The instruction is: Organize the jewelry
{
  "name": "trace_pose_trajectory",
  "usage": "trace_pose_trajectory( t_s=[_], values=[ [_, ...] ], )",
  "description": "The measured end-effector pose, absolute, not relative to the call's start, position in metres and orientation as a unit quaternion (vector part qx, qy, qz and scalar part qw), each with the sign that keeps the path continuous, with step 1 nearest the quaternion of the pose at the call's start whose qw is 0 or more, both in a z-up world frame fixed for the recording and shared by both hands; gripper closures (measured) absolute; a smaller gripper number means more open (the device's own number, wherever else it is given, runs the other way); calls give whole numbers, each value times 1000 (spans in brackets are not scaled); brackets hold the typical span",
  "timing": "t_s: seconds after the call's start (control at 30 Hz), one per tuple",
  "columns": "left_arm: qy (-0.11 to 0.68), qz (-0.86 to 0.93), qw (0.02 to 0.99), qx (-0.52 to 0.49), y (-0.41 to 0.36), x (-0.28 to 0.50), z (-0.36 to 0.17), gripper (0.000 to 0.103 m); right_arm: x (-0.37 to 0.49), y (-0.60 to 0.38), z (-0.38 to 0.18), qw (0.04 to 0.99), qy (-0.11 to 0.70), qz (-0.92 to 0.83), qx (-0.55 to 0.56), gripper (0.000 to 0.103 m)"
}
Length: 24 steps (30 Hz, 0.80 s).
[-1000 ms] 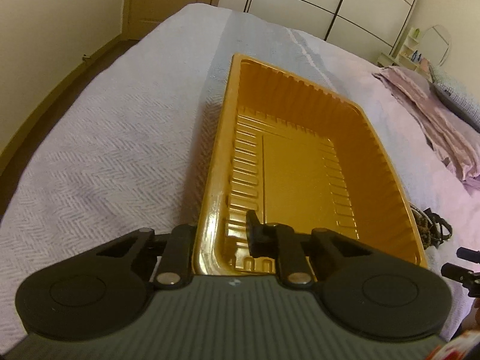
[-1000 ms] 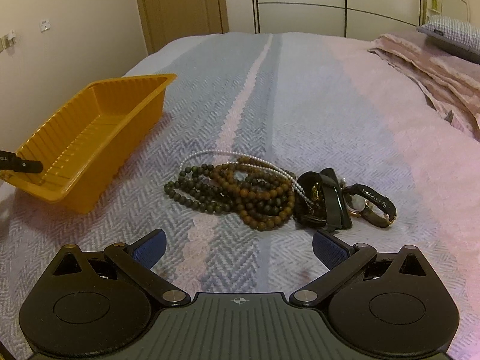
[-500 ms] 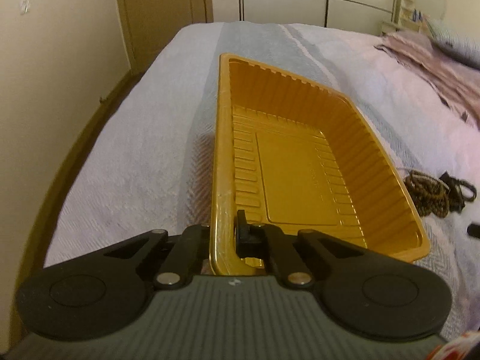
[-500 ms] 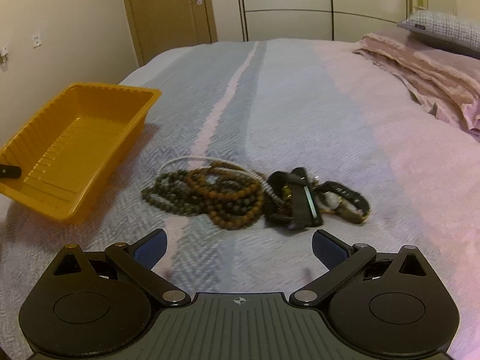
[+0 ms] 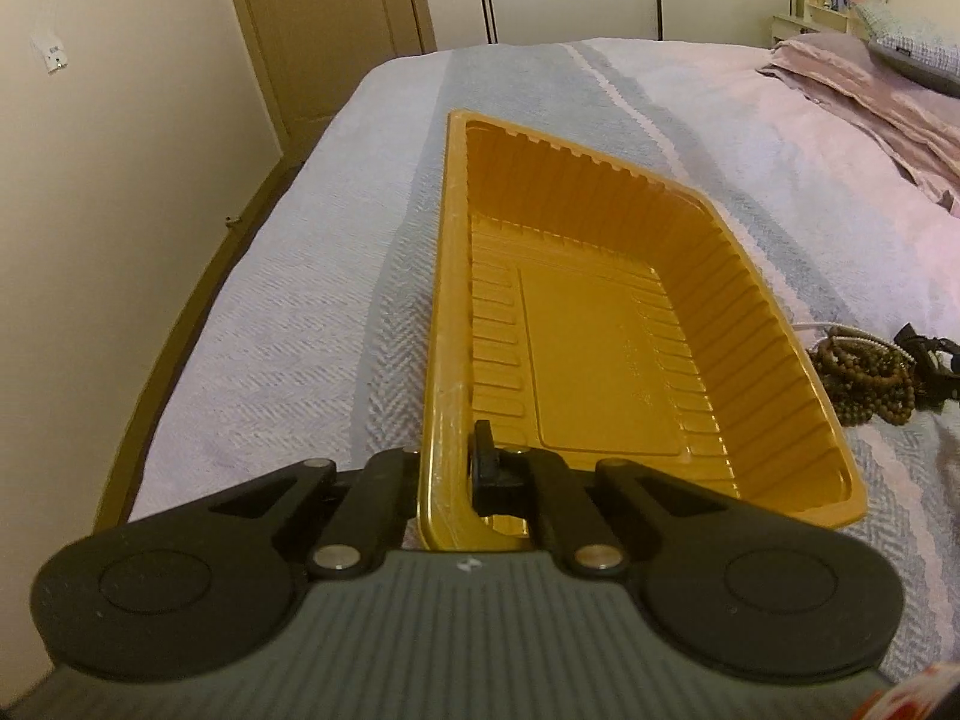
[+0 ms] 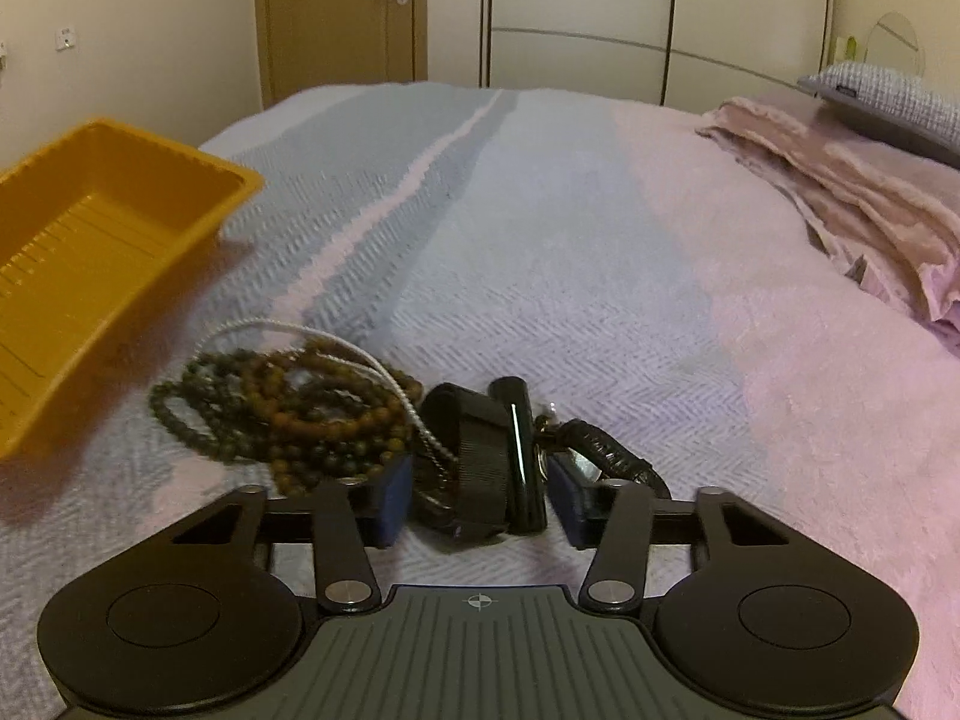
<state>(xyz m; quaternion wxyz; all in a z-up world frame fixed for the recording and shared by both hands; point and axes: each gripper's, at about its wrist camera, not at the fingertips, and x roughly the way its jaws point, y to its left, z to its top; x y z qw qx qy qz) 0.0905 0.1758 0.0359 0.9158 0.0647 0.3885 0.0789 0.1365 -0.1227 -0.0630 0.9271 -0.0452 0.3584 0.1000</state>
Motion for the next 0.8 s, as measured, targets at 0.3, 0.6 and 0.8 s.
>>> trace_pose_trajectory(
  t_s=[0.3, 0.6, 0.8],
  values=[
    [387, 91, 916, 59, 169, 87, 33, 100, 146, -133, -68, 920, 375, 107, -37, 86],
    [384, 88, 918, 52, 171, 86, 31, 100, 129, -154, -39, 935, 345, 83, -27, 88],
    [383, 83, 918, 52, 170, 83, 28, 101, 103, -164, -29, 940, 331, 69, -40, 88]
  ],
)
